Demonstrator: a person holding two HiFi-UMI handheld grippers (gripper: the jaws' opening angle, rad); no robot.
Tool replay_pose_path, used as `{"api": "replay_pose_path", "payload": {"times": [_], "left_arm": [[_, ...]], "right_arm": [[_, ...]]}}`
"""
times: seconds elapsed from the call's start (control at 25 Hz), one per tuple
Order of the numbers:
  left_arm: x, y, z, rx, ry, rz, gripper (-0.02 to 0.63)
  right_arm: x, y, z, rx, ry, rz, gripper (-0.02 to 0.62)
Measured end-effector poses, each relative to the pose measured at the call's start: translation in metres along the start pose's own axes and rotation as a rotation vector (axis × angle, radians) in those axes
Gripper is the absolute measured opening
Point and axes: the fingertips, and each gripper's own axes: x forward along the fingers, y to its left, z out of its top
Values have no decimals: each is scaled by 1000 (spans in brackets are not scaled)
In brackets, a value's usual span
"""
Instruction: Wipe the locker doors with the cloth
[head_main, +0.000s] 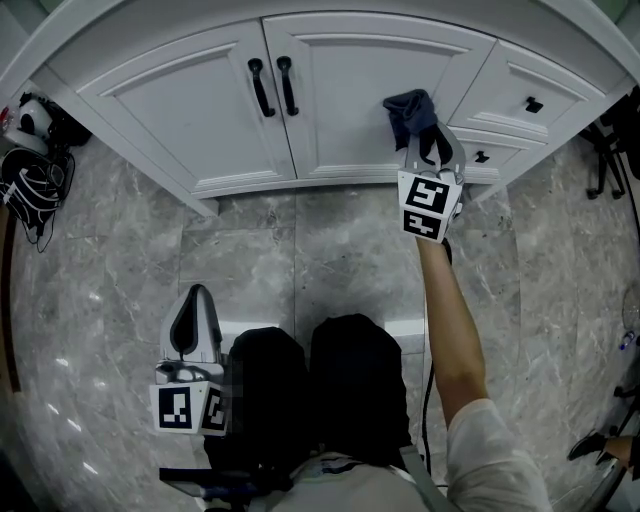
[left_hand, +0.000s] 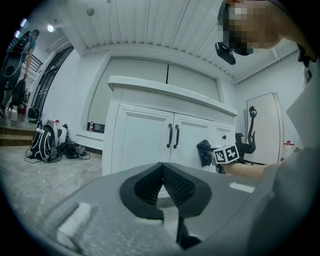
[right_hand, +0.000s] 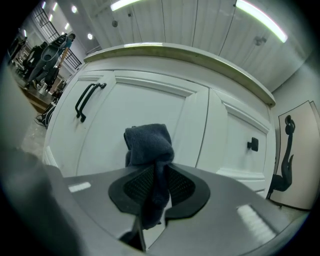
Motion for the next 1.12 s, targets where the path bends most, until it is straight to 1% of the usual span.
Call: {"api": "replay_pose_path", "payload": {"times": [0.24,0.32,0.48,0.72,1.12], "left_arm": [[-3,6,-2,2,5,9,2],[-3,6,-3,1,6,10,2],[-2,8,-4,-4,7,9,2],[-3,9,-6,-6,11,11,2],[-4,14,-7,-5,11,18,2]], "right_arm": [[0,14,-44,20,74,11,71],[0,17,-49,17,72,13,71],[1,25,-48,38,53,20,69],[2,42,-54,61,69,23,67],[3,107,-32,84,45,118,67]]}}
